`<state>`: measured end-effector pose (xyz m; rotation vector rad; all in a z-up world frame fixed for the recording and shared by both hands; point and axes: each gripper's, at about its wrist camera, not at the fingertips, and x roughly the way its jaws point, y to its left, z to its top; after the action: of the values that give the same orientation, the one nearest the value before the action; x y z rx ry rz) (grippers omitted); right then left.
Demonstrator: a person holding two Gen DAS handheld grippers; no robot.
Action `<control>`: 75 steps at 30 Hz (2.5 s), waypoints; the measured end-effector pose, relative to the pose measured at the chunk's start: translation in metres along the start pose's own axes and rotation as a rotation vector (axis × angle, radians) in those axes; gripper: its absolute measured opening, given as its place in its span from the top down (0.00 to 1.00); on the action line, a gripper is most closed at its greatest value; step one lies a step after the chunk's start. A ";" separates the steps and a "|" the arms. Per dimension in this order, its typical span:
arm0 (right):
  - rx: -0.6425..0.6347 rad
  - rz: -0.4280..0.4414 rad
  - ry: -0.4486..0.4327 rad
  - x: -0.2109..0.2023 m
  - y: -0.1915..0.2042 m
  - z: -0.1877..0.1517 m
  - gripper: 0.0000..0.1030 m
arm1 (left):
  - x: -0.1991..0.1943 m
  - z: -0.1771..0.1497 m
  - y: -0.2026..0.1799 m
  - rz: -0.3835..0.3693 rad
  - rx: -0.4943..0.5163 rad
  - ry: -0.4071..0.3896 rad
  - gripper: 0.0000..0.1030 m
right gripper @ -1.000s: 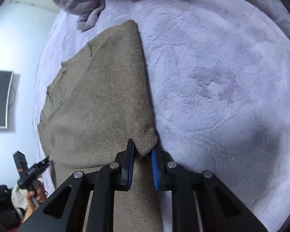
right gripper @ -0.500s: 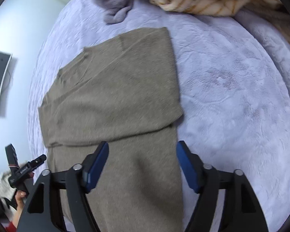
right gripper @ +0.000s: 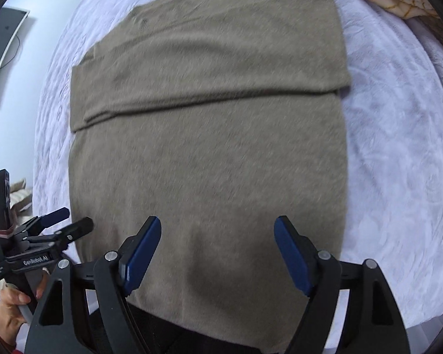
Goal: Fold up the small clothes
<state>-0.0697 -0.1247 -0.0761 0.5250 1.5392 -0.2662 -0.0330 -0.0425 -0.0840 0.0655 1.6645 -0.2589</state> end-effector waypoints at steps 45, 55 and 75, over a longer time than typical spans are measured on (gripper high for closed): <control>0.089 -0.008 0.015 0.002 -0.060 -0.139 0.21 | 0.009 -0.194 0.098 -0.113 -0.013 -0.017 0.00; 0.135 -0.014 0.043 0.011 -0.071 -0.166 0.21 | 0.019 -0.204 0.101 -0.109 -0.003 0.013 0.00; 0.191 0.124 0.016 0.031 -0.086 -0.182 0.20 | 0.037 -0.193 0.083 -0.212 0.106 0.031 0.02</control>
<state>-0.2694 -0.1067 -0.1113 0.7718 1.4983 -0.3158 -0.2088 0.0740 -0.1141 -0.0277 1.6888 -0.5093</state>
